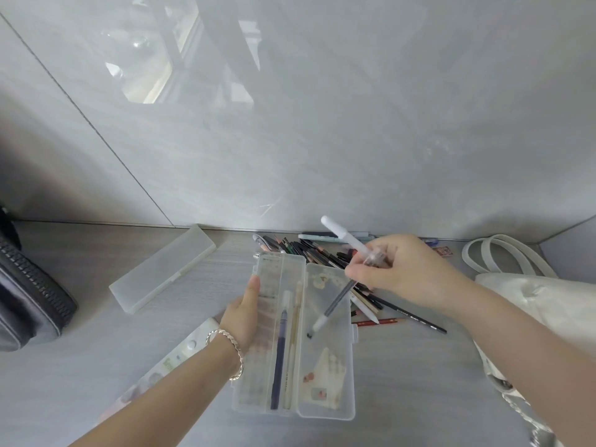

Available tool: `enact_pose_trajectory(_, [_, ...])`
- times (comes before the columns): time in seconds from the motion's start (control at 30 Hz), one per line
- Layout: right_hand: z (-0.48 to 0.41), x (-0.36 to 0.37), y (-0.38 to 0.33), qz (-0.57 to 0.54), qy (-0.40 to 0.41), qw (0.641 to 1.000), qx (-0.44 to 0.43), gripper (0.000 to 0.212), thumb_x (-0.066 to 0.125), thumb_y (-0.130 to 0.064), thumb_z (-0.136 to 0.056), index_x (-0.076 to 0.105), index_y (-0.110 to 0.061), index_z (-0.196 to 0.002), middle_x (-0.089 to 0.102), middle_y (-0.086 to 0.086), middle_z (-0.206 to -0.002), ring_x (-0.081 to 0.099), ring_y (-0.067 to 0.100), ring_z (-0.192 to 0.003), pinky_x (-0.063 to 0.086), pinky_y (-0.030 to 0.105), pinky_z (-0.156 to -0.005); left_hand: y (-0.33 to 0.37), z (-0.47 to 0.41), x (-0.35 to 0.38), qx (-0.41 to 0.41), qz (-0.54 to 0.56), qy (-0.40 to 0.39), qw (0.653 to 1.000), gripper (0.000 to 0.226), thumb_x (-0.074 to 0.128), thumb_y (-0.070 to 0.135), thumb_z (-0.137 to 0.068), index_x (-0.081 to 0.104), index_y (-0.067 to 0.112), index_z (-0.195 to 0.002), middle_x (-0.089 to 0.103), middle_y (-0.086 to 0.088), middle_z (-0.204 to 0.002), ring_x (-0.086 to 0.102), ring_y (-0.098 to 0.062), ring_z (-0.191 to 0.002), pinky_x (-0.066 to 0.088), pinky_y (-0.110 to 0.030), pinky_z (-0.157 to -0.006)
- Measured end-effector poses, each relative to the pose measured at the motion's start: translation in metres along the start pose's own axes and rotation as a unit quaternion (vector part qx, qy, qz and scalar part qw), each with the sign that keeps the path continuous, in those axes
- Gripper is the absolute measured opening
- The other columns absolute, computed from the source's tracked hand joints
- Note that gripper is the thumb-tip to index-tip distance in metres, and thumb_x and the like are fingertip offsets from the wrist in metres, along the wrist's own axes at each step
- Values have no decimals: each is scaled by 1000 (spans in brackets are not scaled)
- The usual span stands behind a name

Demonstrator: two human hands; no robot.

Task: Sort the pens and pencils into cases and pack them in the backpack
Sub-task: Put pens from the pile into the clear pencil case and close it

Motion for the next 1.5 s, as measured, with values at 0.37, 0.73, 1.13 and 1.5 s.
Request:
enact_pose_trajectory(0.37, [6, 77, 28, 37, -26, 995, 90, 36, 70, -46, -75, 43, -22, -68, 52, -11, -65, 48, 5, -59, 33, 19, -52, -5, 26, 12, 28, 40, 0, 999, 75, 30, 68, -85, 65, 4, -102, 66, -12, -98, 62, -33, -98, 48, -49, -95])
enact_pose_trajectory(0.73, [36, 94, 35, -7, 140, 990, 23, 34, 48, -18, -93, 55, -4, -63, 45, 3, -58, 41, 14, -47, 33, 16, -48, -5, 33, 21, 2, 106, 35, 994, 74, 27, 64, -88, 52, 7, -130, 59, -15, -124, 54, -34, -115, 40, -46, -104])
enact_pose_trajectory(1.13, [29, 100, 28, 239, 237, 939, -69, 46, 40, -49, -87, 57, -18, -115, 58, -2, -109, 54, 19, -104, 49, 32, -89, 3, 47, 26, 63, 49, 26, 996, 72, 23, 62, -91, 66, 5, -104, 67, -17, -108, 61, -30, -98, 48, -34, -79])
enact_pose_trajectory(1.5, [14, 140, 69, 345, 190, 917, -60, 59, 23, -52, -92, 61, -11, -112, 67, -1, -110, 47, 17, -117, 48, 34, -97, -18, 43, 31, 65, 0, -44, 997, 60, 26, 50, -97, 67, 8, -89, 68, -7, -80, 63, -17, -73, 47, -26, -60])
Point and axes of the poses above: each hand's wrist, its own z-axis away from the middle knuckle, its own x-axis out of the palm, y = z × x, the point moved 2 cm from there along -z, towards the middle knuckle
